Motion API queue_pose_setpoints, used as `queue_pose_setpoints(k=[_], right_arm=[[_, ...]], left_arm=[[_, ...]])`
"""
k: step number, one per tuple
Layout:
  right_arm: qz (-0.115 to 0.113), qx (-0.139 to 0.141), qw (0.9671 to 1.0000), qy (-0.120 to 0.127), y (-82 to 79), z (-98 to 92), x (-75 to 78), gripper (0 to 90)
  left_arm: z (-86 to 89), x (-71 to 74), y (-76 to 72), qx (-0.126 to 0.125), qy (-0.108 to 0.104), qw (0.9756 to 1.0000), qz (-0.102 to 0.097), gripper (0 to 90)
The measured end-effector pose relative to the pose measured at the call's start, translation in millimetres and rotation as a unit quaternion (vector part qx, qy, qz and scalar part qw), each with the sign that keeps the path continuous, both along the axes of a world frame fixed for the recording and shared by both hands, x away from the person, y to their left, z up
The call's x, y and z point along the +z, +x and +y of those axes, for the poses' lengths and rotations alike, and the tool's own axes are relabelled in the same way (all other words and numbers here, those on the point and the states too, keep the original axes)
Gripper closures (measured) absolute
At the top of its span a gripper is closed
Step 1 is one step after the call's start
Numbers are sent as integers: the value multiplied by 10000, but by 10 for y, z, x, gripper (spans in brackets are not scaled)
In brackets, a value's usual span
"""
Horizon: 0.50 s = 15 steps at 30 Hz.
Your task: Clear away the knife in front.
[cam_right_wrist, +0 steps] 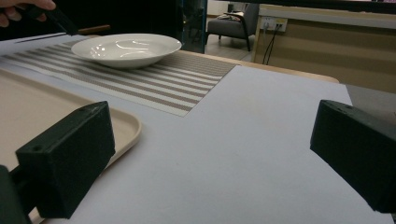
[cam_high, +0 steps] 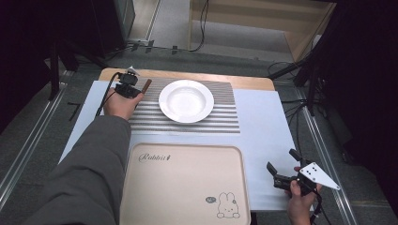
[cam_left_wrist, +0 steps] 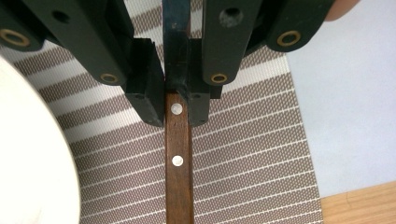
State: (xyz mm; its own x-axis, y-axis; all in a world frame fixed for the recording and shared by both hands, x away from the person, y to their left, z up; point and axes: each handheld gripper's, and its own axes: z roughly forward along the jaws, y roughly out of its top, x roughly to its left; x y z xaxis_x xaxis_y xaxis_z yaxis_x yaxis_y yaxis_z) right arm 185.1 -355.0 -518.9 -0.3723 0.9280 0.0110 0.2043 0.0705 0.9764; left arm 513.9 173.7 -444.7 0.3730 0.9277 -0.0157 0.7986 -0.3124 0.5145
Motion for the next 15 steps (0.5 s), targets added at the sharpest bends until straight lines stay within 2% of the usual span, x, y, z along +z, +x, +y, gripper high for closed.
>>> queue_pose_setpoints(k=[3, 5, 12, 15], right_arm=[[3, -4, 10000, -9, 1, 3, 1, 0], [2, 2, 10000, -22, 3, 5, 1, 0], [11, -14, 10000, -33, 5, 8, 1, 0], [7, -15, 10000, -46, 7, 10, 1, 0]], left_arm=[[28, 39, -52, -45, -36, 10000, -8, 775], [46, 57, -81, -41, -150, 9999, 26, 775], [85, 99, -192, -101, -133, 9999, 25, 775], [100, 114, -265, -183, -198, 9996, 44, 775]])
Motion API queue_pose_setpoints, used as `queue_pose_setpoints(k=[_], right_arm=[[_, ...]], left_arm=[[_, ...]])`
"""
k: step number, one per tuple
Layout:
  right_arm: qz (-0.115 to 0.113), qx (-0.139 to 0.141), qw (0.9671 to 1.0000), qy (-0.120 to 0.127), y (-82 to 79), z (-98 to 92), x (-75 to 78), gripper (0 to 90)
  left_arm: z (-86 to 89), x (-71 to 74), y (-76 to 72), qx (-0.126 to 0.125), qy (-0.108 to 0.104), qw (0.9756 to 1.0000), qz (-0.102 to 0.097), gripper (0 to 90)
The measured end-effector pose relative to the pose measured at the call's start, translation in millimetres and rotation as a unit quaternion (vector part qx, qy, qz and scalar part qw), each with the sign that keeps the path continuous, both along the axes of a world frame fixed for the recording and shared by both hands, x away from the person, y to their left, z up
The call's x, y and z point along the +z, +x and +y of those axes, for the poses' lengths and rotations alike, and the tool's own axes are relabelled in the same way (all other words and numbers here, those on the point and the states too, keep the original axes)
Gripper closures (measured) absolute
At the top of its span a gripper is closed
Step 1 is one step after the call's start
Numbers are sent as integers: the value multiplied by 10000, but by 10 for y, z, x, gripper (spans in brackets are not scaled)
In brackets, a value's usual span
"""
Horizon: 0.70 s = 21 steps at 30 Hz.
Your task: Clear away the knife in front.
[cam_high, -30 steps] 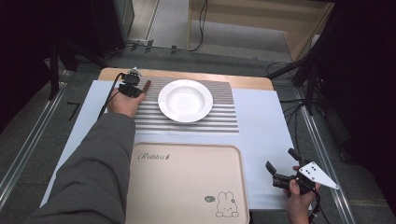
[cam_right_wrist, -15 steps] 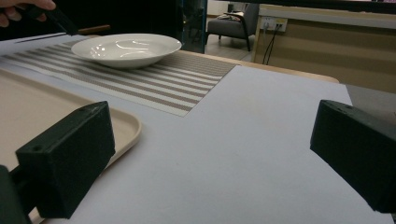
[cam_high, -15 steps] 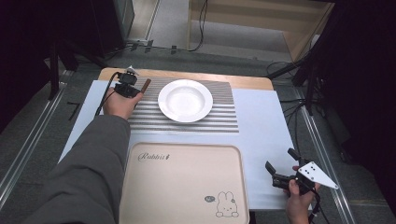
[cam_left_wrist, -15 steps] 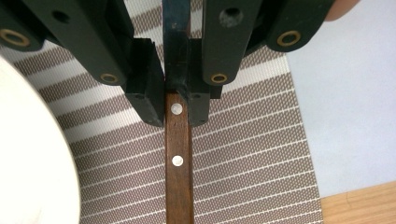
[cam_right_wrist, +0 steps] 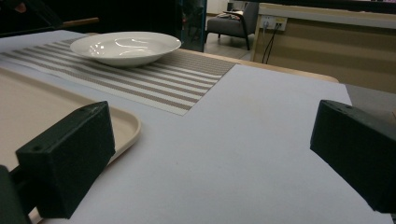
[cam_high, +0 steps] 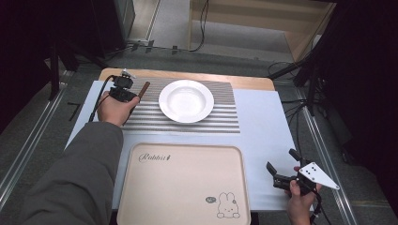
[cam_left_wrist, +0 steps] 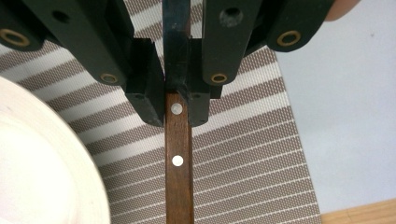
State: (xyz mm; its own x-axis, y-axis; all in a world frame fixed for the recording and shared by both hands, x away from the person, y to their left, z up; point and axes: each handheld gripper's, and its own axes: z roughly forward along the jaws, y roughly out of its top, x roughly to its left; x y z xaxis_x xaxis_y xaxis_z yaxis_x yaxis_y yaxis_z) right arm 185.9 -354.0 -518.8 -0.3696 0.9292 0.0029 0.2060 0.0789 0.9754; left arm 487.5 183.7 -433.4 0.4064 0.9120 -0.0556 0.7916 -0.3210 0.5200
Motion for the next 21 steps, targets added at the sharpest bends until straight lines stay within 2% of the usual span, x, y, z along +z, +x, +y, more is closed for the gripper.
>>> queue_pose_setpoints(k=[12, 16, 17, 21], right_arm=[[13, -1, 10000, -56, 1, 11, 0, 0], [12, -3, 10000, -60, 2, 12, 0, 0], [14, -2, 10000, -61, 2, 12, 0, 0], [9, -1, 10000, -67, 3, 13, 0, 0]], left_arm=[[-3, 74, -171, -170, -24, 9998, -43, 775], [-12, 74, -227, -253, -73, 9997, -13, 775], [-20, 73, -258, -338, -65, 9994, -3, 775], [-38, 92, -336, -420, -79, 9991, -55, 775]])
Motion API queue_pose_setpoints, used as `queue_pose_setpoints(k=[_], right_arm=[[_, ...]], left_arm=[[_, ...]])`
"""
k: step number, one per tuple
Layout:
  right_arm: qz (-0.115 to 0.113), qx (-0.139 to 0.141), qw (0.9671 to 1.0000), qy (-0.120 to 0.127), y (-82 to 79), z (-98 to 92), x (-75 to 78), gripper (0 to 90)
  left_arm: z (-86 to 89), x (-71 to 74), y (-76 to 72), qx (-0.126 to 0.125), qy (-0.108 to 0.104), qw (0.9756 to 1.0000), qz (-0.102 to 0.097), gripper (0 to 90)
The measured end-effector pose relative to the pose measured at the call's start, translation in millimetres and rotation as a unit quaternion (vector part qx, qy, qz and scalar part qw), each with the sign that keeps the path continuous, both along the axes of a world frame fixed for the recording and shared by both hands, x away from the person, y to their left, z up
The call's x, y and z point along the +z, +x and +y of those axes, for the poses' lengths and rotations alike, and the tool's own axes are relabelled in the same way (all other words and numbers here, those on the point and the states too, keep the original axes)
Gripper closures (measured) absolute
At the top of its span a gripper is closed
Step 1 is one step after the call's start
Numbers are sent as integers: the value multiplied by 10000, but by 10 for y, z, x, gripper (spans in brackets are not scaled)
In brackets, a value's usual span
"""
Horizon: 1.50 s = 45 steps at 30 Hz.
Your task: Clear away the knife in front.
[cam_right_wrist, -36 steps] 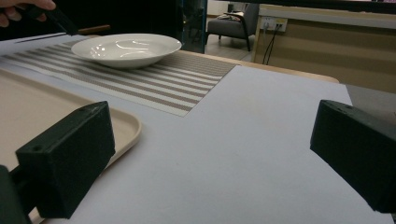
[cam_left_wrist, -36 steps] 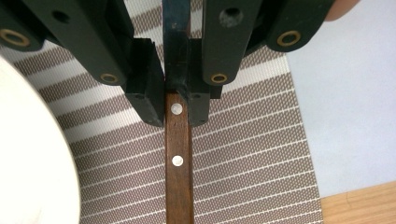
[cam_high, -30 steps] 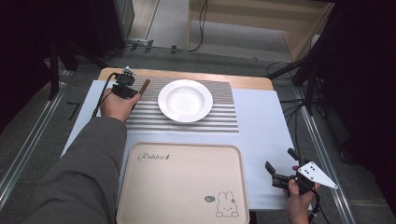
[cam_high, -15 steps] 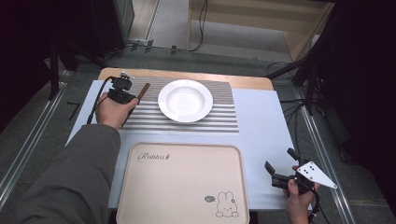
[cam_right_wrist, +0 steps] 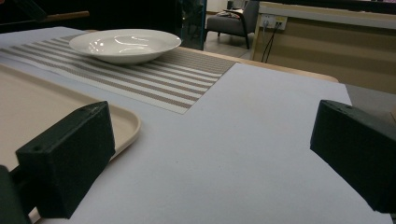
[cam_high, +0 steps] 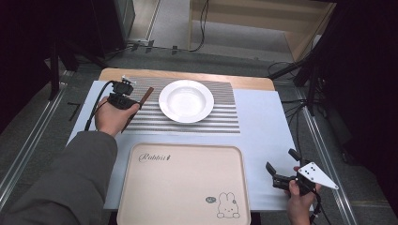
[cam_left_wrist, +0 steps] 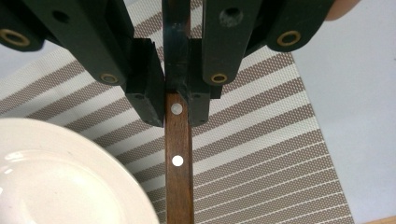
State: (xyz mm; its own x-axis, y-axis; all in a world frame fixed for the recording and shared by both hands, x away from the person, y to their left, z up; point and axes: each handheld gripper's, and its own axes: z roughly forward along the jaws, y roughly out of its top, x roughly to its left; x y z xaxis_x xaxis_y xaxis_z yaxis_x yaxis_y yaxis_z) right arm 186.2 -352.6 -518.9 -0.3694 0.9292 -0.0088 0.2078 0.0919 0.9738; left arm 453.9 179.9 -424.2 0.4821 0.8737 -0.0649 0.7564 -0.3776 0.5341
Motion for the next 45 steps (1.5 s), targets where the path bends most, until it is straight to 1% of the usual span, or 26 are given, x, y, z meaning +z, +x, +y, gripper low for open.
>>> queue_pose_setpoints(k=[1, 3, 5, 6, 7, 8, 11, 12, 14, 15, 16, 18, 21, 22, 23, 30, 32, 34, 35, 36, 38, 39, 40, 41, 42, 45], right_arm=[[0, 0, 10000, 0, 0, 0, 0, 0], [7, -6, 10000, 2, 0, 0, 0, 0], [1, 0, 10000, -4, 1, 0, 0, 0], [9, 5, 10000, 2, -1, 3, 0, 0], [9, 5, 10000, 2, -1, 3, 0, 0], [5, 7, 10000, 2, -1, 3, 0, 0], [8, 10, 10000, 1, -1, 2, 0, 0], [9, 9, 10000, 3, 0, 4, 0, 0], [9, 12, 10000, -2, 0, 3, 0, 0], [9, 11, 10000, -7, 0, 3, 0, 0], [11, 13, 10000, -3, 0, 4, 0, 0], [11, 11, 10000, -4, 0, 4, 0, 0], [10, 10, 10000, -9, 0, 4, 0, 0], [10, 9, 10000, -11, 0, 4, 0, 0], [11, 10, 10000, -11, 0, 4, 0, 0], [14, 6, 10000, -22, 0, 5, 0, 0], [16, 2, 10000, -23, 0, 6, 0, 0], [20, 0, 10000, -24, 0, 9, 1, 0], [20, 1, 10000, -30, 0, 9, 1, 0], [20, 1, 10000, -30, 0, 9, 1, 0], [17, 5, 10000, -32, 0, 7, 0, 0], [17, 5, 10000, -32, 0, 7, 0, 0], [21, 3, 10000, -30, 0, 9, 1, 0], [21, 1, 10000, -31, -1, 10, 1, 0], [20, 3, 10000, -31, -1, 10, 1, 0], [17, 5, 10000, -31, -1, 8, 1, 0]], left_arm=[[0, 0, 0, 0, 0, 10000, 0, 775], [-6, 19, -56, -80, 10, 10000, -21, 775], [-9, 22, -70, -76, 13, 10000, -27, 775], [-2, 28, -105, -117, 0, 9999, -35, 775], [-2, 28, -105, -117, 0, 9999, -35, 775], [-7, 27, -147, -163, -11, 9999, -19, 775], [-10, 31, -183, -226, -11, 9997, -7, 775], [-18, 34, -220, -266, 16, 9996, -28, 775], [-21, 34, -244, -302, 18, 9995, -27, 775], [-23, 32, -286, -339, -11, 9994, -41, 775], [-23, 32, -286, -339, -11, 9994, -41, 775], [-30, 30, -348, -375, -41, 9993, -55, 775], [-36, 30, -391, -416, -30, 9991, -69, 775], [-38, 33, -439, -466, -23, 9989, -80, 775], [-41, 32, -460, -479, -22, 9988, -115, 775], [-41, 42, -593, -543, -89, 9983, -176, 775], [-41, 46, -625, -587, -66, 9981, -175, 775], [-46, 44, -644, -572, -94, 9981, -192, 775], [-47, 50, -689, -623, -139, 9978, -188, 775], [-47, 50, -689, -623, -139, 9978, -188, 775], [-68, 59, -754, -667, -174, 9974, -217, 775], [-68, 59, -754, -667, -174, 9974, -217, 775], [-80, 68, -804, -693, -208, 9971, -244, 775], [-82, 73, -829, -719, -196, 9969, -261, 775], [-82, 73, -829, -719, -196, 9969, -261, 775], [-88, 85, -933, -791, -302, 9960, -276, 775]])
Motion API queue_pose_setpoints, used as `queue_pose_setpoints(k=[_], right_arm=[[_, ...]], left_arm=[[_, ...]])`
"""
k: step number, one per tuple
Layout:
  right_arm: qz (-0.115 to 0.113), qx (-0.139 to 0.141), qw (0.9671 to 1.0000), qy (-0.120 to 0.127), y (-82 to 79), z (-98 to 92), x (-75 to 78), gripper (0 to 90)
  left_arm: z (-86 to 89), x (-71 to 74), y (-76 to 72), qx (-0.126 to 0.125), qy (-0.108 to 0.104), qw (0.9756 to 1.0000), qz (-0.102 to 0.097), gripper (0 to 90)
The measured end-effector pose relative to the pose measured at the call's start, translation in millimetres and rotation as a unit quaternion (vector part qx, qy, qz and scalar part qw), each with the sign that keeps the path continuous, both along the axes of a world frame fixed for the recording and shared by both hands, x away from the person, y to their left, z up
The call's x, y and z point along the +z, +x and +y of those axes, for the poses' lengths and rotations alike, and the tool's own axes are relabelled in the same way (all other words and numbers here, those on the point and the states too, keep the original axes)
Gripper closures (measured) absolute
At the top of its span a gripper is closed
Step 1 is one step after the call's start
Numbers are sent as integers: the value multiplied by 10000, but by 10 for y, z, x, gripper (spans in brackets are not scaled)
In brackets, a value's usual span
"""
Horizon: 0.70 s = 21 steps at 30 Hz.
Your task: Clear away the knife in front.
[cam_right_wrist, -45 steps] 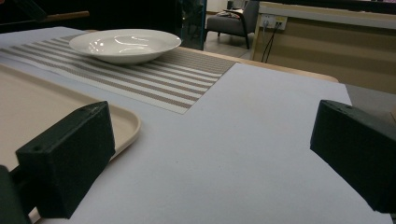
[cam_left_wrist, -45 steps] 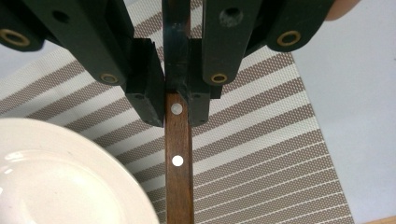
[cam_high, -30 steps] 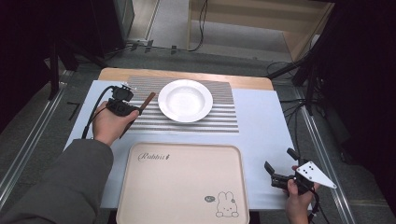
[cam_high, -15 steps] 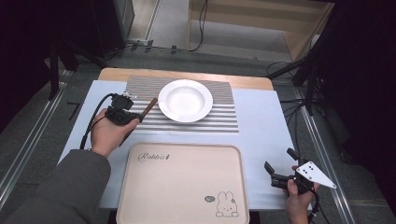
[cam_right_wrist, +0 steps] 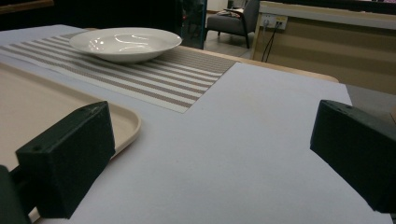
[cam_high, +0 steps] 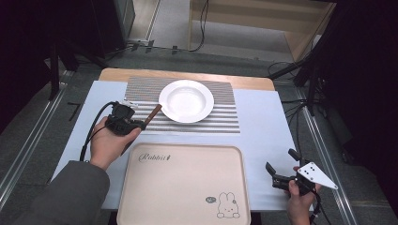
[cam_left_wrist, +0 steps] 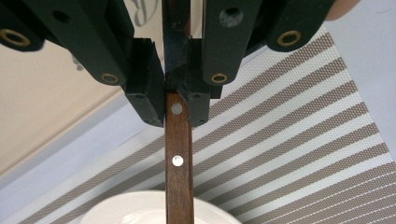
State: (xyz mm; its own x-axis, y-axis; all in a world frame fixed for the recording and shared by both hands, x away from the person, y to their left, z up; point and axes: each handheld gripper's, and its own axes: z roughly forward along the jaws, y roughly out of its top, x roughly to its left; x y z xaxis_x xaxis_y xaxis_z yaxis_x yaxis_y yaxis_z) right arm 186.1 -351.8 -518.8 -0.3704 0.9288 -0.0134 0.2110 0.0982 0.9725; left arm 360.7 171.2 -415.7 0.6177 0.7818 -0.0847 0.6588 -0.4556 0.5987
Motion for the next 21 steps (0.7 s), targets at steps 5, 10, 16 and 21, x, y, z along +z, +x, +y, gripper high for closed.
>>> queue_pose_setpoints(k=[5, 10, 16, 21], right_arm=[[1, 1, 10000, -4, 0, 2, 0, 0], [1, 3, 10000, -12, 1, 2, 0, 0], [2, 0, 10000, -17, 1, 4, 0, 0], [0, 2, 10000, -18, 1, 4, 0, 0]], left_arm=[[2, 5, -93, -83, -71, 9999, 7, 775], [23, -12, -209, -104, -153, 9998, 25, 775], [31, -43, -370, -133, -209, 9997, 13, 775], [26, -80, -500, -161, -227, 9996, 10, 775]])
